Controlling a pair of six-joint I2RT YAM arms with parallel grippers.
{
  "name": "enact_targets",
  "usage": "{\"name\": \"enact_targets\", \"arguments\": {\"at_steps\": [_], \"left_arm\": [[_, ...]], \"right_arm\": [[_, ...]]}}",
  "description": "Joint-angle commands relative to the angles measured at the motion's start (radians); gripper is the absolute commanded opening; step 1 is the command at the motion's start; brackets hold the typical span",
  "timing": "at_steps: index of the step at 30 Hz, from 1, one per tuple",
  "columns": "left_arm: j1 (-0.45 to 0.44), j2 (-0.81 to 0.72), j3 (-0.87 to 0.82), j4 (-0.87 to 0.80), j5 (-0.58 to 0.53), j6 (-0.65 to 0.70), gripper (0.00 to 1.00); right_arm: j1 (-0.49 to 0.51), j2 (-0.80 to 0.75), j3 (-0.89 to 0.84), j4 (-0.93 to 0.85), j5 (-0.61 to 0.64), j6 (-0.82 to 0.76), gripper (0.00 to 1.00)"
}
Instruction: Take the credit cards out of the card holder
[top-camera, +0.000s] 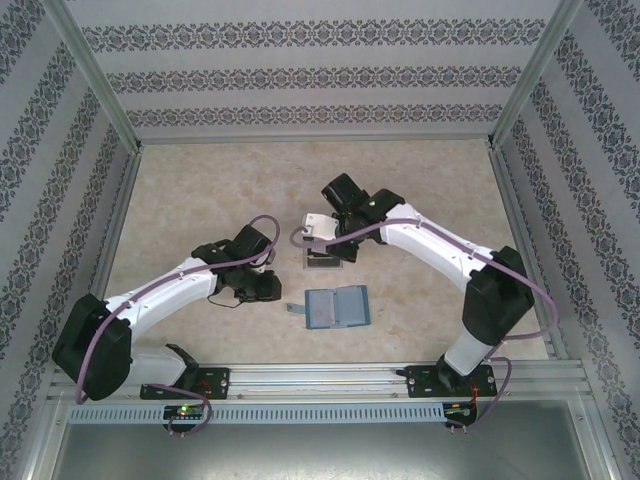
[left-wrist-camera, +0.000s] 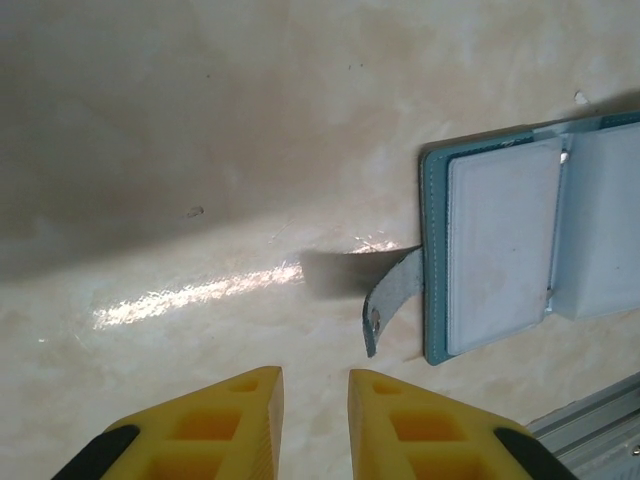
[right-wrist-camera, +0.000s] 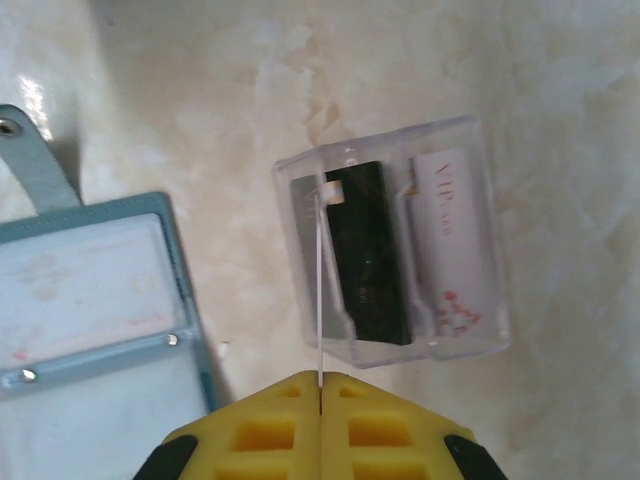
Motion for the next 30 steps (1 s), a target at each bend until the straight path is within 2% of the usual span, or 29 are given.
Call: {"name": "enact_targets", "arguments": {"at_steps": [1, 14, 30], "left_arm": [[0.008, -0.028, -0.016, -0.010, -0.013, -0.018, 0.26], [0.014, -0.065, -0.028, -0.040, -0.029, -0.029, 0.26], [0.019, -0.083, -0.044, -0.041, -0.035, -0.037, 0.26]], "right_arm": [[-0.025, 0.072, 0.109, -0.118, -0.035, -0.146, 0.00], [-0.081, 0.307, 0.396, -0.269, -0.092, -0.237, 0.00], [-0.099, 0.426, 0.455, -0.310, -0.152, -0.244, 0.02]]}}
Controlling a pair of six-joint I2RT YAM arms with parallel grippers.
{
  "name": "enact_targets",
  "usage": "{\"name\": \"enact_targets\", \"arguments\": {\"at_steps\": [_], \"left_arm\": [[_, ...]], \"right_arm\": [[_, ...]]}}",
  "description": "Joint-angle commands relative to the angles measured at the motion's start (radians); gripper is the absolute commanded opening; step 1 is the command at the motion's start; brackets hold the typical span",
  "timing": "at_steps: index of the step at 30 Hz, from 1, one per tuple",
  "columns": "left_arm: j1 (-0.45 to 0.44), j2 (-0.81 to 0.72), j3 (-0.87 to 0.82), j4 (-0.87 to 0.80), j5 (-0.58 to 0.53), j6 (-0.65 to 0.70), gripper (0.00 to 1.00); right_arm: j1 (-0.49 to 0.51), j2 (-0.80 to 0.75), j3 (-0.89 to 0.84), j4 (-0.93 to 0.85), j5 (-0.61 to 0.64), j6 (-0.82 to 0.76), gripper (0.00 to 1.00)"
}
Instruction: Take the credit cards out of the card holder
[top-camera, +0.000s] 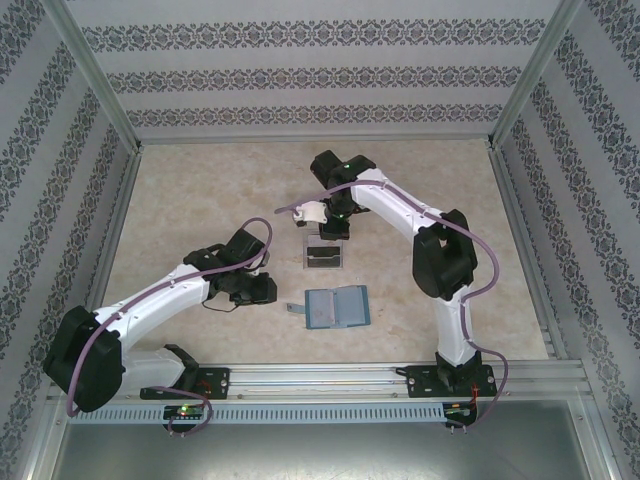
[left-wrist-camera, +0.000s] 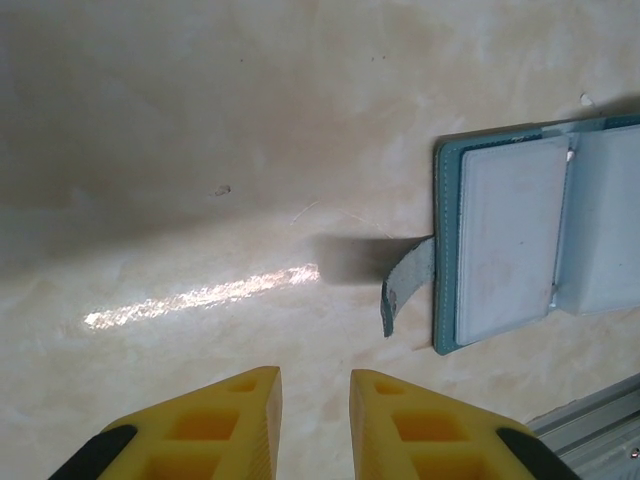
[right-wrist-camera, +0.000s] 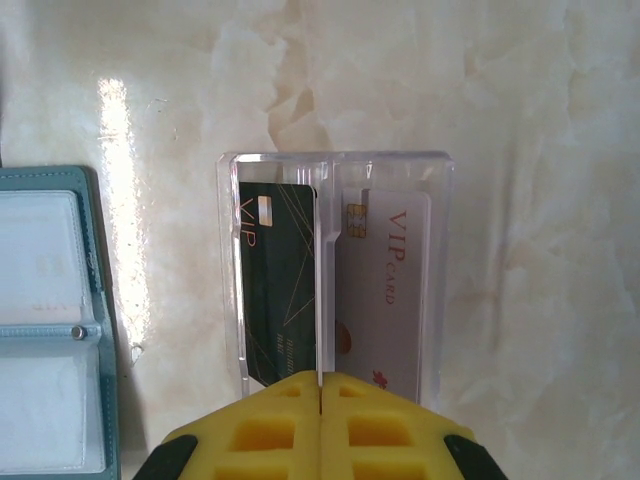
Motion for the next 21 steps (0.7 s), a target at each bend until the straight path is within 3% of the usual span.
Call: {"name": "enact_targets", "arguments": {"at_steps": [1, 21], "left_arm": [[0.014, -0.016, -0.005, -0.033, -0.018, -0.010, 0.26], [0.027, -0.019, -0.005, -0.038, -0.020, 0.006, 0.26]], "right_arm": [[-0.008, 0.030, 0.028, -0.039, -0.049, -0.012, 0.02], [-0.020, 0.041, 0.138, -0.098, 0.009, -0.020, 0.03]]}}
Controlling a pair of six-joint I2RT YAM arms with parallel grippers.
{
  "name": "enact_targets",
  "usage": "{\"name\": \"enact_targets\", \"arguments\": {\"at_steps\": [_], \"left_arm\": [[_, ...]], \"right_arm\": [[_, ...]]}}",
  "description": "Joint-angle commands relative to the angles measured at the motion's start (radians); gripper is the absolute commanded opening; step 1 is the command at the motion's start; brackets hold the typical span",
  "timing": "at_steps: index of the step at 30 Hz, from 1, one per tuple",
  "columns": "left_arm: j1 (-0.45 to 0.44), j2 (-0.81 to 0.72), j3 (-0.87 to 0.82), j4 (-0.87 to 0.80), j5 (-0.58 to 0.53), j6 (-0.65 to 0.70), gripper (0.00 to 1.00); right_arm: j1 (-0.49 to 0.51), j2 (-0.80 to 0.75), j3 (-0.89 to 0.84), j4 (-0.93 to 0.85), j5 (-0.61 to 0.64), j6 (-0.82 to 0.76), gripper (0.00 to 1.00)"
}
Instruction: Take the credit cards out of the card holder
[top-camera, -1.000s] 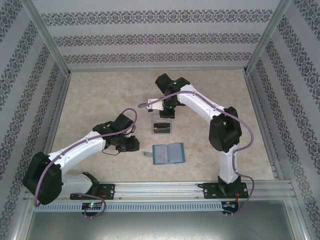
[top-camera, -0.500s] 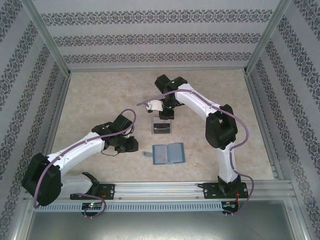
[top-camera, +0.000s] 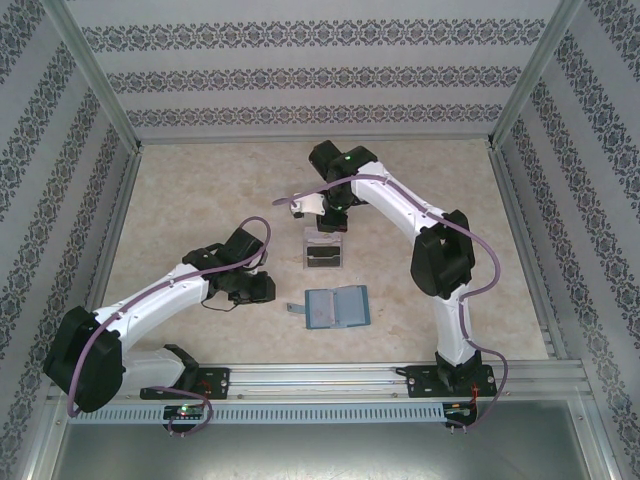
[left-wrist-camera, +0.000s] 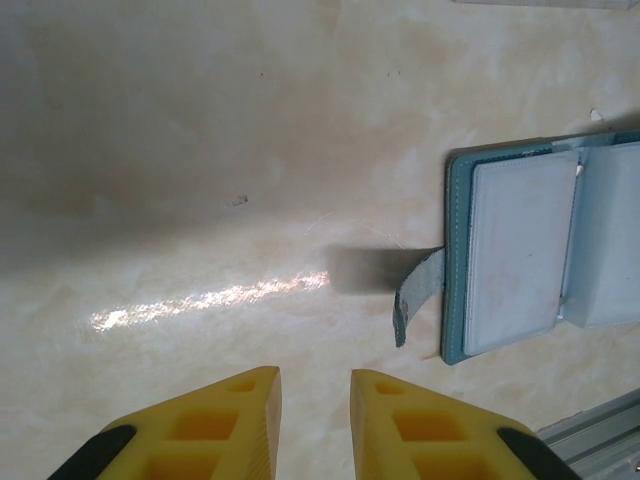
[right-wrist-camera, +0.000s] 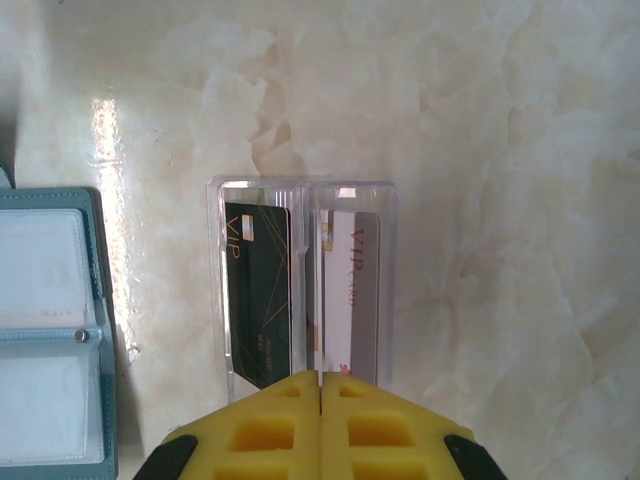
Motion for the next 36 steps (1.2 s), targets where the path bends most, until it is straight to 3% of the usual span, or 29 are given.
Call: {"name": "enact_targets", "arguments": {"at_steps": [1, 13, 19, 30, 36], "left_arm": [[0.014, -0.018, -0.005, -0.038, -0.010, 0.006, 0.26], [0.023, 0.000, -0.002, -0.029, 0.002, 0.011, 0.26], [0.026, 0.007, -0.004, -0.021, 0.008, 0.013, 0.27], [0.027, 0.034, 0.028, -0.005, 0.034, 0.025, 0.27], [0.028, 0.046, 0.051, 0.014, 0.058, 0.019, 0.27]], "right_arm": [[-0.015, 0.031, 0.027, -0.035, 0.012, -0.018, 0.03], [-0.015, 0.096, 0.012, -0.049, -0.049, -0.022, 0.05], [-0.015, 0.095, 0.023, -0.073, -0.037, -0.012, 0.17], [-0.024, -0.027, -0.039, 0.032, 0.087, 0.066, 0.22], [-0.021, -0.099, -0.115, 0.075, 0.067, 0.132, 0.22]]}}
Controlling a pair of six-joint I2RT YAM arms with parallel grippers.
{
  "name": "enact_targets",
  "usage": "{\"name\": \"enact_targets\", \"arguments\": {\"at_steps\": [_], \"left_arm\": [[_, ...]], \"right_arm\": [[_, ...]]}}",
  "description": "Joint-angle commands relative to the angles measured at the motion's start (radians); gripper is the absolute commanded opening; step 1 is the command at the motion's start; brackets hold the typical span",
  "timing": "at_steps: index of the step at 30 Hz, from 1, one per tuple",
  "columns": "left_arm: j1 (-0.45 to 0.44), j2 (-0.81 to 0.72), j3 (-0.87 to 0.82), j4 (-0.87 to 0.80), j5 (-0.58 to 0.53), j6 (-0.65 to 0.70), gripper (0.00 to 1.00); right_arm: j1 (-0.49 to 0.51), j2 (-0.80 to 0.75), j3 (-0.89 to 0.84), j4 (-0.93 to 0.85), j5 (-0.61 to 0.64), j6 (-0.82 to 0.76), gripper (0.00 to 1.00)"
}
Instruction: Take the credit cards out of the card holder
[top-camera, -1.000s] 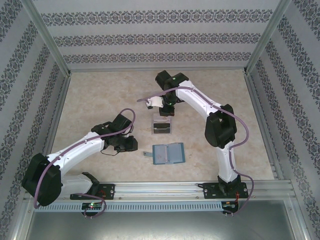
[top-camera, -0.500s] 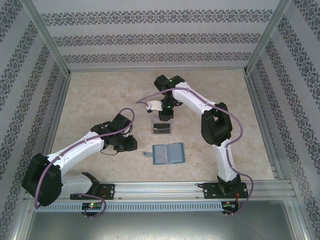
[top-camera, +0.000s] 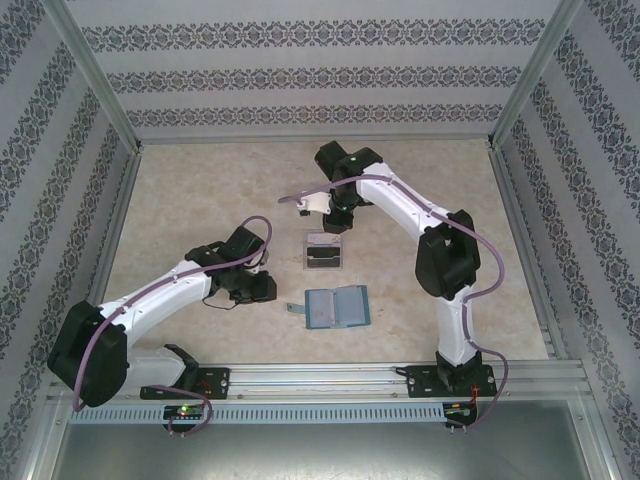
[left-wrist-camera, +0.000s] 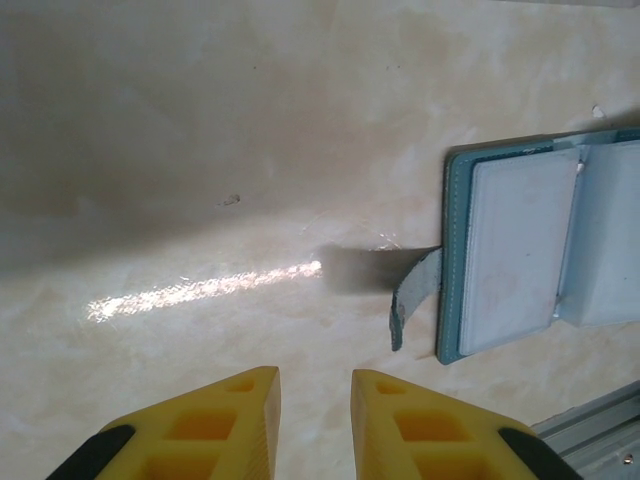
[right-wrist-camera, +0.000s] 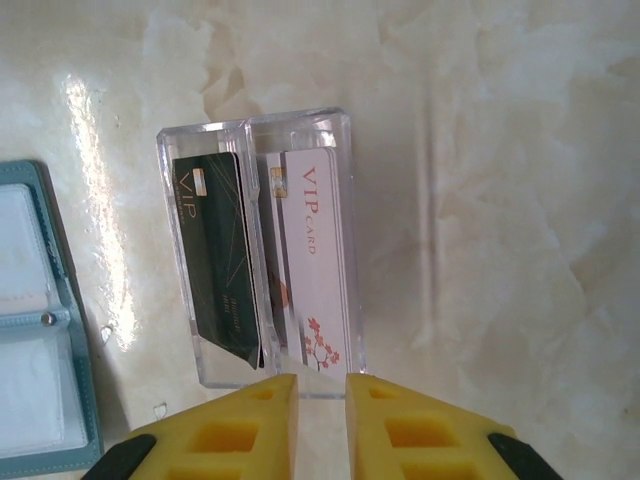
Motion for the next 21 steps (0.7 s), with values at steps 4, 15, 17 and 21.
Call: {"name": "enact_targets", "arguments": {"at_steps": [4, 15, 17, 21], "left_arm": [[0.014, 0.030, 0.044, 0.047, 0.061, -0.001, 0.27], [-0.010, 0.120, 0.077, 0.155, 0.152, -0.038, 0.24], [-0.025, 0.144, 0.089, 0.168, 0.156, -0.042, 0.20], [-0.054, 0.207, 0.119, 0.183, 0.160, -0.043, 0.19]], "right_arm": [[0.006, -0.136, -0.141, 0.111, -0.026, 0.165, 0.23], [0.021, -0.395, -0.501, 0.494, 0.057, 0.827, 0.23], [0.023, -0.421, -0.534, 0.495, 0.083, 0.960, 0.20], [0.056, -0.492, -0.654, 0.554, 0.075, 1.167, 0.19]]}}
